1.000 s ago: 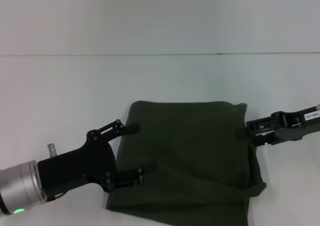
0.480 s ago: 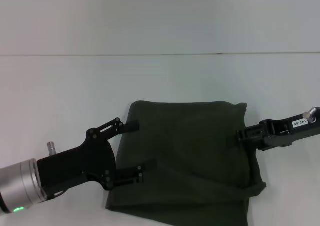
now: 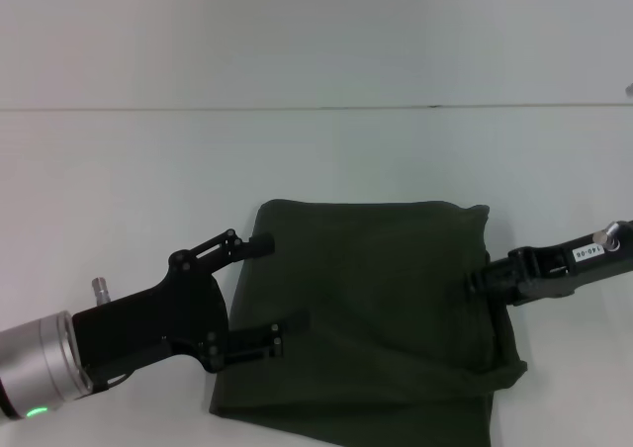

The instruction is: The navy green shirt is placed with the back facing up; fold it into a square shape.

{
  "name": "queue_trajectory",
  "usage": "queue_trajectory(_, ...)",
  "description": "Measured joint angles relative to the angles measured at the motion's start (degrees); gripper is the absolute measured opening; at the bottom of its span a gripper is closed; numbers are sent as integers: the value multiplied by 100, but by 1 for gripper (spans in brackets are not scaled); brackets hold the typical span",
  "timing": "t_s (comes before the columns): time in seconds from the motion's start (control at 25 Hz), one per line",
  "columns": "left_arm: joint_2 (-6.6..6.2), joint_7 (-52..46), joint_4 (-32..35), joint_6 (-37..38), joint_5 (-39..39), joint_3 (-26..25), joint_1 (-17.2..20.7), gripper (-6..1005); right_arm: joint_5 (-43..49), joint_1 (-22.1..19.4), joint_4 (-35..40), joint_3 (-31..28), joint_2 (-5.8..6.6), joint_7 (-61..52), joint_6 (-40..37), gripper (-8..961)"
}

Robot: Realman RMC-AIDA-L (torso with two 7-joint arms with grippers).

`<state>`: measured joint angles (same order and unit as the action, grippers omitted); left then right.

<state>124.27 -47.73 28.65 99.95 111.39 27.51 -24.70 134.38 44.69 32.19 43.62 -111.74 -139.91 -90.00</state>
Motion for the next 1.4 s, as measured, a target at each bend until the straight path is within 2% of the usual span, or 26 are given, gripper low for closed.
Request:
queue_trajectory(0.52,0,0,0,-3,-22,0,-23,877,62,-22,-20,83,-23,82,71,507)
queue_trajectory(0.92,0,0,0,-2,-22,-9,-26,877,39,-22,-14,38,-23,97,40,60)
queue_trajectory(1.12,0,0,0,-2,-65,-9,-38,877,-71,-106,-14,-164,-4,218,-159,5)
queue_trajectory(1.4,0,0,0,-2,-74,-8,-43,877,-175,-396,28,-517,94,334,-289,6)
